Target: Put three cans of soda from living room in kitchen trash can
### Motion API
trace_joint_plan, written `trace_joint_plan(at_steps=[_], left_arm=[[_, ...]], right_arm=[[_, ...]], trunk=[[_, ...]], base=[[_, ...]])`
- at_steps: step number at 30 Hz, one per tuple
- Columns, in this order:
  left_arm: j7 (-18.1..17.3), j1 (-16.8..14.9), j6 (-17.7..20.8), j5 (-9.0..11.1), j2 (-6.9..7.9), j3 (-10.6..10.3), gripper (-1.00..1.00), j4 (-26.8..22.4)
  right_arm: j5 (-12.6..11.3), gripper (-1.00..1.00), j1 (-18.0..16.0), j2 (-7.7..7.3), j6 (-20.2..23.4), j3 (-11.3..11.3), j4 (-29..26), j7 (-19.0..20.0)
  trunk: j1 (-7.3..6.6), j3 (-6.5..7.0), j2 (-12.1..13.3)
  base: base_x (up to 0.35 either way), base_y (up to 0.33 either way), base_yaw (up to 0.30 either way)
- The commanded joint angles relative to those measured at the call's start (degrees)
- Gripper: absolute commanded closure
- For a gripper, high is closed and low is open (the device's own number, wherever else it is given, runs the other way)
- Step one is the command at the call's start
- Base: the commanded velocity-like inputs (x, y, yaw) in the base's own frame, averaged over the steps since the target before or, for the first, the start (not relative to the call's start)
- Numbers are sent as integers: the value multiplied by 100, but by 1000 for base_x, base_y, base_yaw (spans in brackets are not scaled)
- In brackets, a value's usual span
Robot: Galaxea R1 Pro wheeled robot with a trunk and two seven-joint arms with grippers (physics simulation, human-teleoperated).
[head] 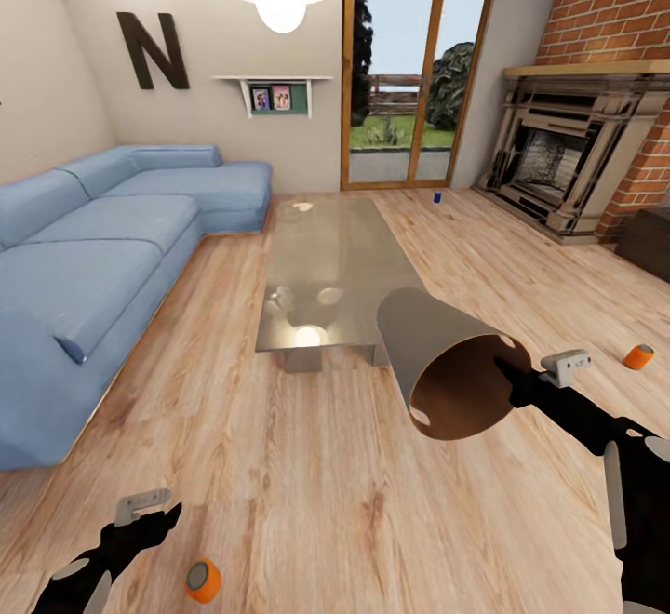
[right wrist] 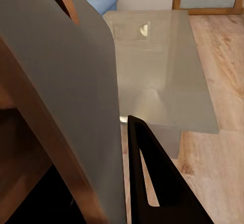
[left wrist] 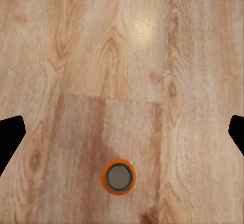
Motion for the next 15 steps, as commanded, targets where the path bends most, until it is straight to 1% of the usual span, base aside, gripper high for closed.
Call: trace_joint_plan(at_steps=[1,5,15], left_arm=[[1,0,-1,0,0,0,-100,1],[4,0,-1,6,0,0,-100,1],[7,0,8,8,0,2,-100,1]], right_arm=[[-73,100,-3,1,21,-1,-7,28],[-73,100,-3,4,21,0,-7,28],[-73,100,-3,6,21,4,-6,28]], trunk=[[0,1,0],[0,1,0],[219,-178,-401]], base=[[61,1,-3],[30,0,-1],[3,0,0]])
